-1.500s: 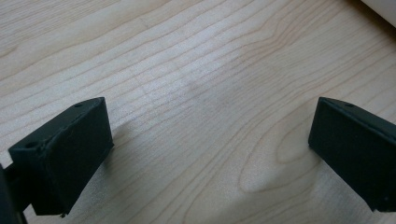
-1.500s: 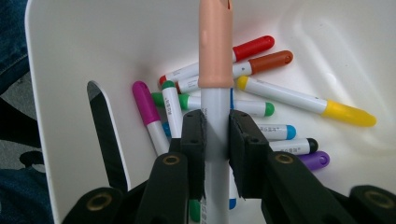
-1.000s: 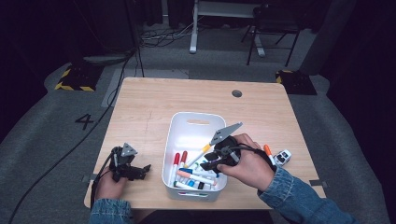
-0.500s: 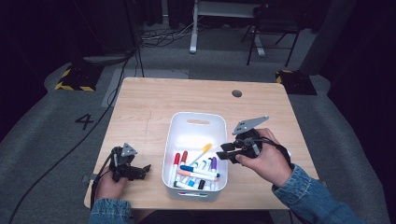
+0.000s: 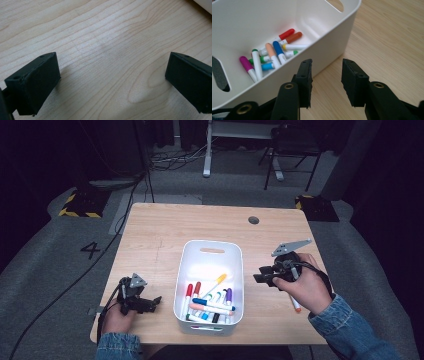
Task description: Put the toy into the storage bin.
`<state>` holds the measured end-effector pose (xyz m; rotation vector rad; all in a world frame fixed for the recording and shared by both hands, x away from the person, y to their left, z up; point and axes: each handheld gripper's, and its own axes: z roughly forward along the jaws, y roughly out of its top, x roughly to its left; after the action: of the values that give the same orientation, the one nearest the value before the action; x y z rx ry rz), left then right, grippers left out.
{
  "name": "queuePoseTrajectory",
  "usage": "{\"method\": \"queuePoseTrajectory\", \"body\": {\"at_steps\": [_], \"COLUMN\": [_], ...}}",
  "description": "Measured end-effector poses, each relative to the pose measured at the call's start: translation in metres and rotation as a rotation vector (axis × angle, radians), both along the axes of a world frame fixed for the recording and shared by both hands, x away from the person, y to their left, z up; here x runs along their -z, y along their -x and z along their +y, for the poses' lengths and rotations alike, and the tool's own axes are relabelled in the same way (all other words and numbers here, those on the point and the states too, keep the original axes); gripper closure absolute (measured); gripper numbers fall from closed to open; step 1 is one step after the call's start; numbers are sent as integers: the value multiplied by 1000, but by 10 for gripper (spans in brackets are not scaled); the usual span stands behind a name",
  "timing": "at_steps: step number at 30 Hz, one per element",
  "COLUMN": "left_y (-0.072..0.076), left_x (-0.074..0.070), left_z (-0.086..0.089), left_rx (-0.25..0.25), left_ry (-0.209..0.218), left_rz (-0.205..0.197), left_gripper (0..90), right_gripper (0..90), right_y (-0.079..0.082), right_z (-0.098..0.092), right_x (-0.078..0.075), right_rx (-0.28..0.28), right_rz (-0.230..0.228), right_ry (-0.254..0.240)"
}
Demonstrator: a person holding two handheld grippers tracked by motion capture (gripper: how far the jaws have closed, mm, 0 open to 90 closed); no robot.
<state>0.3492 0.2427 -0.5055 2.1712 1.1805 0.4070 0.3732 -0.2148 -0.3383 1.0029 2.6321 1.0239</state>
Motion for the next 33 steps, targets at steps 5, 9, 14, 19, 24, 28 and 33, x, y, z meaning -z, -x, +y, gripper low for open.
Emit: {"method": "queuePoseTrajectory", "body": {"at_steps": [5, 9, 14, 19, 24, 28, 33], "left_y": [0, 0, 0, 0, 0, 0, 0], "left_x": [0, 0, 0, 0, 0, 0, 0], "left_z": [0, 0, 0, 0, 0, 0, 0], "left_rx": [-1, -2, -3, -2, -2, -2, -2], "left_ry": [0, 1, 2, 2, 1, 1, 2], "left_rz": [-1, 0, -1, -1, -1, -2, -1], "left_gripper": [0, 0, 0, 0, 0, 0, 0], "right_gripper": [610, 610, 611, 611, 612, 614, 614], "right_y": [-7, -12, -18, -22, -26, -30, -35], "right_z": [-15, -27, -39, -51, -64, -74, -85], "right_x": [4, 10, 17, 27, 41, 51, 67], "right_rx": [53, 98, 145, 187, 227, 265, 300], "right_rz": [-3, 5, 10, 28, 37, 57, 81], "right_ry": [23, 24, 52, 60, 85, 116, 152]}}
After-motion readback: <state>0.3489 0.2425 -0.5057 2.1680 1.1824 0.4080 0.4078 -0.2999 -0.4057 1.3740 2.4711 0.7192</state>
